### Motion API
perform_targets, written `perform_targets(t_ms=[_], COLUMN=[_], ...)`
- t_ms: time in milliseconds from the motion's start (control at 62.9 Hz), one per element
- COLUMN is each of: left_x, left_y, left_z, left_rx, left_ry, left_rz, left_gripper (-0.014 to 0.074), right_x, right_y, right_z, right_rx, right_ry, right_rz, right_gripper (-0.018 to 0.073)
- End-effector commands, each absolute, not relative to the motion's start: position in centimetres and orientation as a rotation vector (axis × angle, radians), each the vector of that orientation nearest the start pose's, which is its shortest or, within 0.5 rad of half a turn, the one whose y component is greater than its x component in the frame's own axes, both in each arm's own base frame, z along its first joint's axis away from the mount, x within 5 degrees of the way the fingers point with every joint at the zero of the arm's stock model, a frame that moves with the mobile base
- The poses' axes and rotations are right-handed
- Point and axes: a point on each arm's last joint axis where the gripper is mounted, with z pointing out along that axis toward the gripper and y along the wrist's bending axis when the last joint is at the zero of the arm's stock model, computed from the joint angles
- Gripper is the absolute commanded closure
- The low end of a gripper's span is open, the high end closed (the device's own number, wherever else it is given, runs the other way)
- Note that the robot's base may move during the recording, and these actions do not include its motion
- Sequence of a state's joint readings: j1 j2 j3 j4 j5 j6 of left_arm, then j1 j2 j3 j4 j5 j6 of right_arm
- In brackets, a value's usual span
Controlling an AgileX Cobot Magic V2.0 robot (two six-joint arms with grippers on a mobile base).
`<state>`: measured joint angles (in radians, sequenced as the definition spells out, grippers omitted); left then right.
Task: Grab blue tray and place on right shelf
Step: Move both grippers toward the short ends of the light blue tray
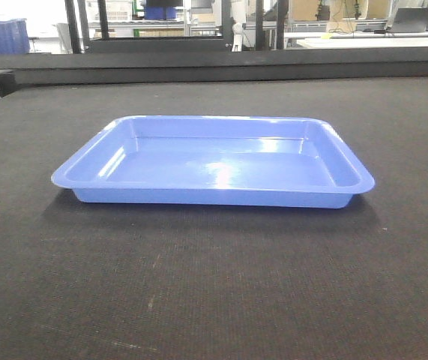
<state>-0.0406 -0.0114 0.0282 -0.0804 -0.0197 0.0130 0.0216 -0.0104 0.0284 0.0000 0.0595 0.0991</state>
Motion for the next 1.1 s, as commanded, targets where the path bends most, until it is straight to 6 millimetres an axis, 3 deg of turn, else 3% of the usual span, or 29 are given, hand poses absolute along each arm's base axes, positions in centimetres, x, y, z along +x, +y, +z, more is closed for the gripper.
perform_targets(t_ms=[0, 843, 938, 1082], left_x=[5.5, 5.5, 5.2, 4.5], left_y=[-0.2, -0.1, -0.1, -0.2], left_z=[20.7, 20.9, 22.6, 28.2], left_rx=[-0.030, -0.039, -0.040, 0.053], left_ry=[1.405, 1.378, 1.295, 1.365], left_rz=[-0.090, -0.097, -0.095, -0.006], left_gripper=[0.0645, 0.0645, 0.0645, 0.0640], right_x=[5.3, 5.3, 5.0, 3.7], right_y=[0.1, 0.1, 0.1, 0.1], right_z=[21.6, 21.9, 23.2, 28.0], right_rx=[0.054, 0.052, 0.060, 0.058], right_ry=[1.424, 1.391, 1.315, 1.267], right_rz=[0.090, 0.091, 0.104, 0.108], right_gripper=[0.0508, 0.0508, 0.0508, 0.0494])
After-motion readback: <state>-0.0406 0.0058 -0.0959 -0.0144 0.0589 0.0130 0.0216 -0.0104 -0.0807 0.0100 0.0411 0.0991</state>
